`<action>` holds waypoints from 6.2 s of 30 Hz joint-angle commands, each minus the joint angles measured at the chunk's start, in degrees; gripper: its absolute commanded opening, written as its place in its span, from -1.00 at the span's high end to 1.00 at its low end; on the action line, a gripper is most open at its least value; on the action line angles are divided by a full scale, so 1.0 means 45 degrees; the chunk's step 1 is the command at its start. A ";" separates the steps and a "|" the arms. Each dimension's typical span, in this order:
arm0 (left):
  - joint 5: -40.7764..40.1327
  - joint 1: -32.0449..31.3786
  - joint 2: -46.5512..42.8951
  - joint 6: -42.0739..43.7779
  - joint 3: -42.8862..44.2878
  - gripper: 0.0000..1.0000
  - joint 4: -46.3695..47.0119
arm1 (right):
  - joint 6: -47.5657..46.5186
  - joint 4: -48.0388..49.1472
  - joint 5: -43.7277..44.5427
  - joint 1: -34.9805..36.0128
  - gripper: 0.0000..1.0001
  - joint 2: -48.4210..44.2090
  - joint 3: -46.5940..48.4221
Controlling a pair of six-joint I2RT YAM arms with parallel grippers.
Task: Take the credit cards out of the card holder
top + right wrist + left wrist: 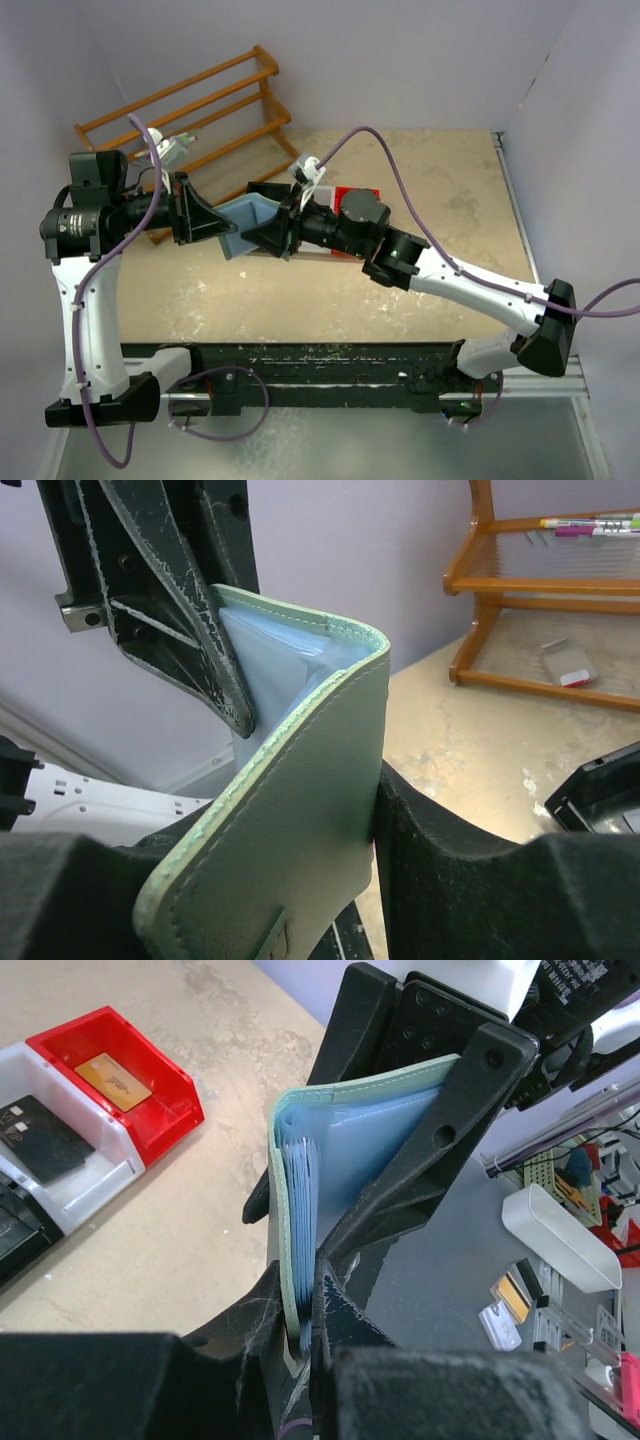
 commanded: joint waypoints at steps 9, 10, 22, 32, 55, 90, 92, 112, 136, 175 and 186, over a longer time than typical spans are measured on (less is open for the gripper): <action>0.2616 -0.0084 -0.0010 0.1108 0.0488 0.20 -0.1272 | 0.0316 0.0799 0.0297 0.0089 1.00 -0.0587 -0.0043; 0.2602 -0.0084 0.0077 0.1676 0.0639 0.17 -0.1802 | 0.0345 0.0821 0.0218 0.0076 1.00 -0.0698 -0.0077; 0.2155 -0.0103 0.0320 0.3903 0.0972 0.35 -0.3388 | 0.1175 0.1266 -0.0522 -0.0570 1.00 -0.1496 -0.0663; 0.2175 -0.0085 0.0188 0.3816 0.1016 0.45 -0.3197 | 0.1963 0.1762 -0.0917 -0.1158 1.00 -0.1675 -0.1134; 0.1201 -0.0089 -0.0498 0.0282 -0.0325 0.59 0.0749 | 0.2320 0.2347 -0.2342 -0.1187 1.00 -0.1151 -0.0974; 0.2258 -0.0085 -0.0494 -0.0431 -0.0219 1.00 0.0566 | 0.1608 0.0521 0.3658 -0.1125 -0.08 -0.1274 -0.0819; 0.2030 -0.0079 -0.0506 -0.0406 -0.0158 1.00 0.0558 | 0.1795 0.0586 0.3632 -0.1128 -0.09 -0.1484 -0.0961; -0.0037 -0.0085 -0.0486 -0.0316 -0.0135 0.21 0.0875 | 0.2154 0.3085 -0.0148 -0.1132 1.00 -0.2119 -0.1860; -0.0982 -0.0084 -0.0919 -0.0088 -0.0444 0.81 0.1044 | 0.2093 0.1743 -0.1070 -0.1123 1.00 -0.2056 -0.1724; -0.2660 -0.0093 -0.2223 -0.0689 -0.1782 -0.89 0.3934 | 0.2148 -0.1625 0.2185 -0.0950 1.00 -0.1056 0.0895; -0.2452 -0.0104 -0.2239 -0.1108 -0.2701 -0.99 0.4604 | 0.2655 -0.1540 0.2638 -0.0766 1.00 -0.0207 0.1577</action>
